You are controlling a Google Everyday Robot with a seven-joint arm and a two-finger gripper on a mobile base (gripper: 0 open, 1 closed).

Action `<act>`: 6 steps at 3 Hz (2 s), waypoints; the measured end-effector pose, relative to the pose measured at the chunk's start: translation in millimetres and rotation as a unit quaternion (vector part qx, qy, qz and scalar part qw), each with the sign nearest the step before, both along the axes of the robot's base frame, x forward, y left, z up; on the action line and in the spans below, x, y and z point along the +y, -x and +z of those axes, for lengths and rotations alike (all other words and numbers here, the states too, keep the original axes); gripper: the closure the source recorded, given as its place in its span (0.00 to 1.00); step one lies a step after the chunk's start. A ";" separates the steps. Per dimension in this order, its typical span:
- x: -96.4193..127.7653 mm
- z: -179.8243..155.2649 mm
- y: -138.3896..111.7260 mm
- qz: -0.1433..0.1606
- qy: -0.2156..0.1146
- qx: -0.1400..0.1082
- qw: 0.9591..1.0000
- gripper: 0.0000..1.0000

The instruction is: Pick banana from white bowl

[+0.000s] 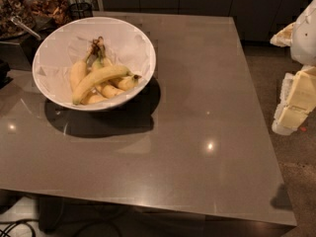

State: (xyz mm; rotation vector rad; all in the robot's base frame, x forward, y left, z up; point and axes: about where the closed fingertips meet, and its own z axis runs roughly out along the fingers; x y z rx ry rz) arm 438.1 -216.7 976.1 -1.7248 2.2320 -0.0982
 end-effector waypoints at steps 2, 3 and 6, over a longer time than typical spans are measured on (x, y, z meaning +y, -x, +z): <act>10.7 4.3 2.0 0.009 0.010 0.001 1.000 0.00; 37.2 13.7 5.6 0.035 0.035 -0.001 0.999 0.00; 99.8 43.3 6.5 0.110 0.062 -0.025 0.992 0.00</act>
Offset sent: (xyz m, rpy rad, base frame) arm -0.0060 0.0229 0.0039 -0.0459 0.0318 0.0406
